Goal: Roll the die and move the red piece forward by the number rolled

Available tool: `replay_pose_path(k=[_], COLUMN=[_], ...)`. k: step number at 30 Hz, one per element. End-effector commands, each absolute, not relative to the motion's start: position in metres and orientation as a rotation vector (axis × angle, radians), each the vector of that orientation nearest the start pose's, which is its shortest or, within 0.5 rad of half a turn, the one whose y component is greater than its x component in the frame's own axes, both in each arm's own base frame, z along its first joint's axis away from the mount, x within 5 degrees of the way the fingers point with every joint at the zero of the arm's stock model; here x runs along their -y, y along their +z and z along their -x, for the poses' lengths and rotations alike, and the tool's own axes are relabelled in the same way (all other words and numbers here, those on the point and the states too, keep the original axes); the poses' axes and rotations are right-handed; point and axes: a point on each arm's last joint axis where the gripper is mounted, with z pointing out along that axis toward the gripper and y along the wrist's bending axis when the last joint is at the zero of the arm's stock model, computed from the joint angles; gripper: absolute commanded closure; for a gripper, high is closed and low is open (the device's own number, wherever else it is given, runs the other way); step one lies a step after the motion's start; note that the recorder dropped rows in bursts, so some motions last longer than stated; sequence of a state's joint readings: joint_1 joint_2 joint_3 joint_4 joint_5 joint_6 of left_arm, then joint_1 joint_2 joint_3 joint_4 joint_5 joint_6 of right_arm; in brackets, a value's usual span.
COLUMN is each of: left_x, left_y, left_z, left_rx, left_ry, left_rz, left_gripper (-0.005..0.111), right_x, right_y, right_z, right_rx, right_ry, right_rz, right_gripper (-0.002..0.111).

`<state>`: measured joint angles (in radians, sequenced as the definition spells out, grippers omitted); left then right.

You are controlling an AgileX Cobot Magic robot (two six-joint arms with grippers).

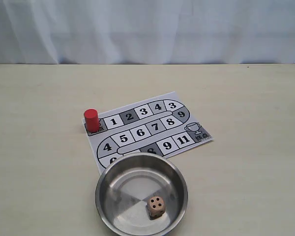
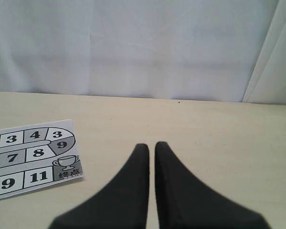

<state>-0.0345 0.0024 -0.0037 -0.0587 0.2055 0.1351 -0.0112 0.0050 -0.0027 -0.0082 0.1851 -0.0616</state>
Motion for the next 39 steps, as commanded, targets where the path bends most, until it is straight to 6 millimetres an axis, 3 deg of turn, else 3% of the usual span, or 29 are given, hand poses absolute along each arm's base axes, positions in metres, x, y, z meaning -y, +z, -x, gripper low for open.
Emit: replay_pose_path(k=[1,39], left_x=[0.0032,0.0031], left_y=[0.1954,0.1982], left_z=[-0.0558,-0.0561], left_rx=[-1.677,-1.646], left_ry=[0.013,0.003], left_rz=[-0.098,-0.083], left_gripper=[0.107,0.107], right_x=[0.0007,0.0007], right_y=[0.1963,0.1963], right_z=[-0.0560,-0.0560], right_rx=[-1.669,-1.669], right_ry=[-0.063,-0.062], right_rz=[0.052,0.050], right_gripper=[0.104,0.104])
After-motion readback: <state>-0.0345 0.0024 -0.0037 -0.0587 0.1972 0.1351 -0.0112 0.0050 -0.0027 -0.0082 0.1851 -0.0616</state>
